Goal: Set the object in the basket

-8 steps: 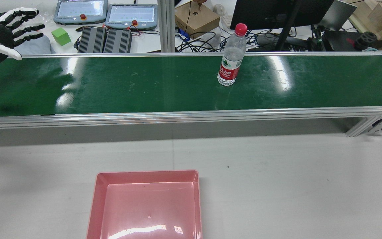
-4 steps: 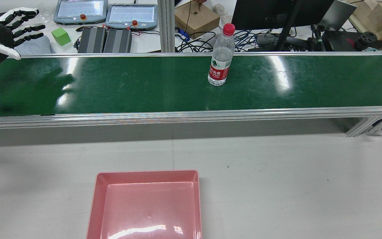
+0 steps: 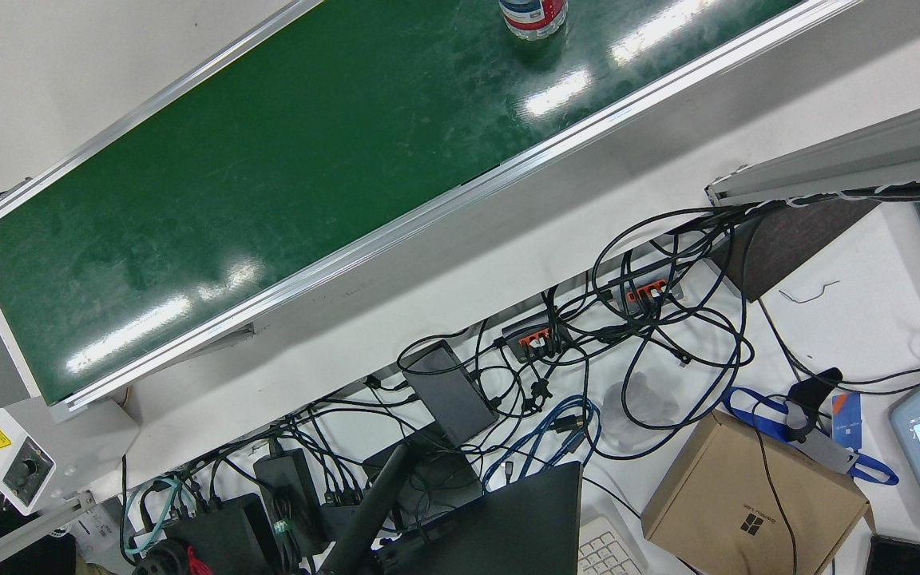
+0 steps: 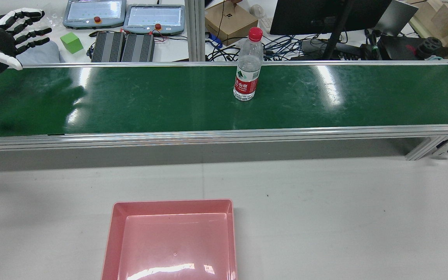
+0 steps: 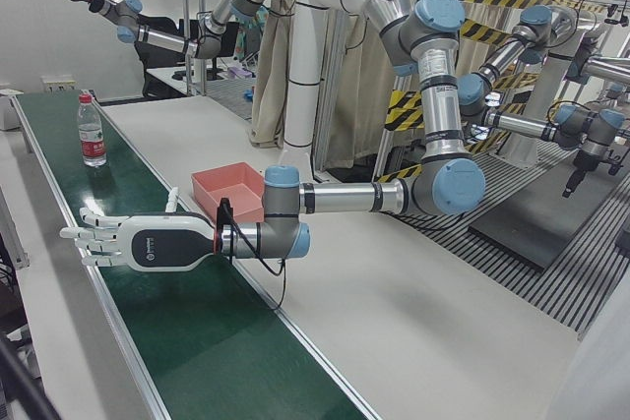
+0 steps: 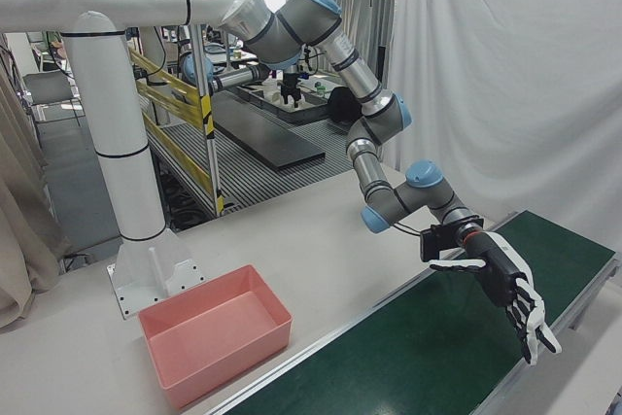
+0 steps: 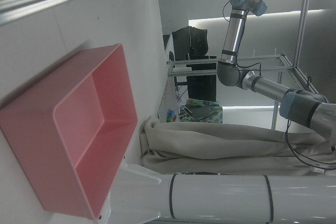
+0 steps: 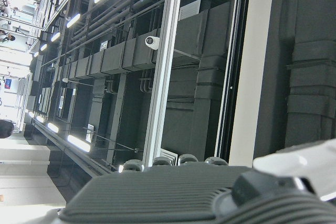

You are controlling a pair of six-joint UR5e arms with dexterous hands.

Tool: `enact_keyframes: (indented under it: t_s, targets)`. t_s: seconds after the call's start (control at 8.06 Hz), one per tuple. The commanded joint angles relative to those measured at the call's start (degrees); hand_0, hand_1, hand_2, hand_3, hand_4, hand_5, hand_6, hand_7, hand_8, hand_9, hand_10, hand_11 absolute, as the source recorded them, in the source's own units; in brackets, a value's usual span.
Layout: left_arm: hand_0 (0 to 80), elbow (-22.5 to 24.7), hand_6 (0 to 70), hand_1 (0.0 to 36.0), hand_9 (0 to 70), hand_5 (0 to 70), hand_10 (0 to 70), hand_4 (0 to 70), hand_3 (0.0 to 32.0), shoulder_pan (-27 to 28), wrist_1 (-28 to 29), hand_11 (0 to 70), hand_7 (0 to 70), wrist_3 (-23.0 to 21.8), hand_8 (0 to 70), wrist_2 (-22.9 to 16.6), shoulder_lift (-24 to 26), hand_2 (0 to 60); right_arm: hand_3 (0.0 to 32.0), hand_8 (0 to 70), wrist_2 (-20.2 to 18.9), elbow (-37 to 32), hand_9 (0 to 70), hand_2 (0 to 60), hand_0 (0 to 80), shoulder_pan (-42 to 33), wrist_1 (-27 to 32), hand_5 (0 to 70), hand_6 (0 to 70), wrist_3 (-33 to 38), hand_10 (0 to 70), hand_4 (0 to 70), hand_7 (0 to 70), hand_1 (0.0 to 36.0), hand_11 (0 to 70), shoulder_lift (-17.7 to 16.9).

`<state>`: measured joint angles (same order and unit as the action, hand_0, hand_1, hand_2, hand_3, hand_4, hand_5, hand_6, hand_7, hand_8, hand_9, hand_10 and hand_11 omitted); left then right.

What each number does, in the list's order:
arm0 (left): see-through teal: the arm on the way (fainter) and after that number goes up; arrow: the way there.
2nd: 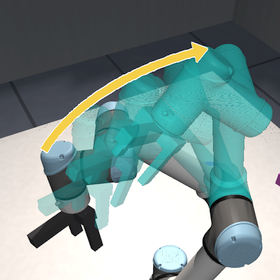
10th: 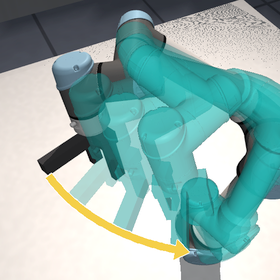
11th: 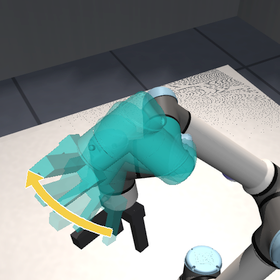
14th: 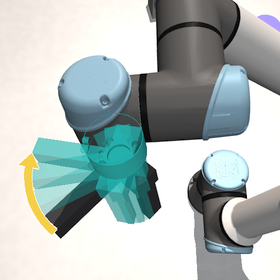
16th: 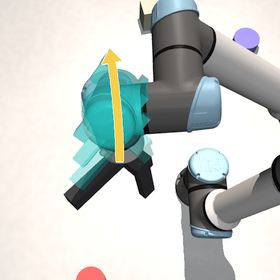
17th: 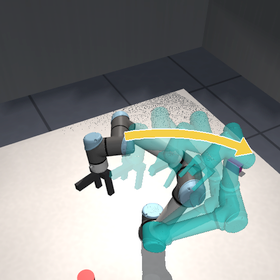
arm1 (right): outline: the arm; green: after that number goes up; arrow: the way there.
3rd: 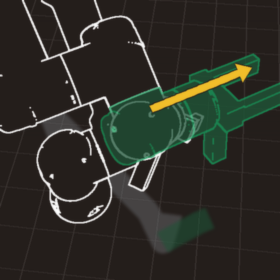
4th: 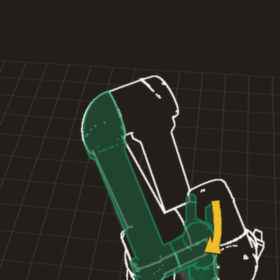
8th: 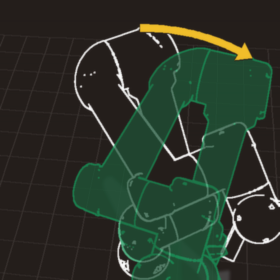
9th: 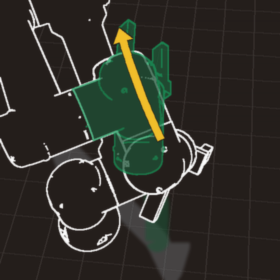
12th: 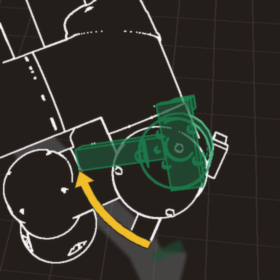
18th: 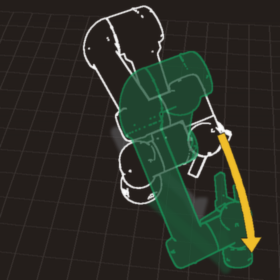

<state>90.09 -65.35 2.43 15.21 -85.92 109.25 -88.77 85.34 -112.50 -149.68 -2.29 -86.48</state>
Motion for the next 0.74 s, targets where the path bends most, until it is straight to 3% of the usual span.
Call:
enact_keyframes:
  t_s: [0.0, 0.62]
  targets:
    - [58.6, 0.0, 5.3, 6.1, 13.6, 31.9, 7.2, 0.0, 9.6, 0.0, -0.1, 12.1, 4.6, 0.0, 12.4, 0.0, 0.0, 0.0, 0.0, 0.0, 0.0, 0.0, 0.0, 0.0, 0.0, 0.0, 0.0, 0.0, 0.0, 0.0, 0.0, 0.0, 0.0, 0.0, 0.0, 0.0]
    - [58.0, 0.2, 5.0, 5.9, 13.2, 31.5, 7.2, 0.0, 10.2, 0.1, -0.1, 12.0, 4.6, 0.1, 12.1, 0.1, 0.3, 0.0, 0.0, 0.0, 0.0, 0.0, 0.0, 0.0, 0.0, 0.0, 0.0, 0.0, 0.0, 0.0, 0.0, 0.0, 0.0, 0.0, 0.0, 0.0]
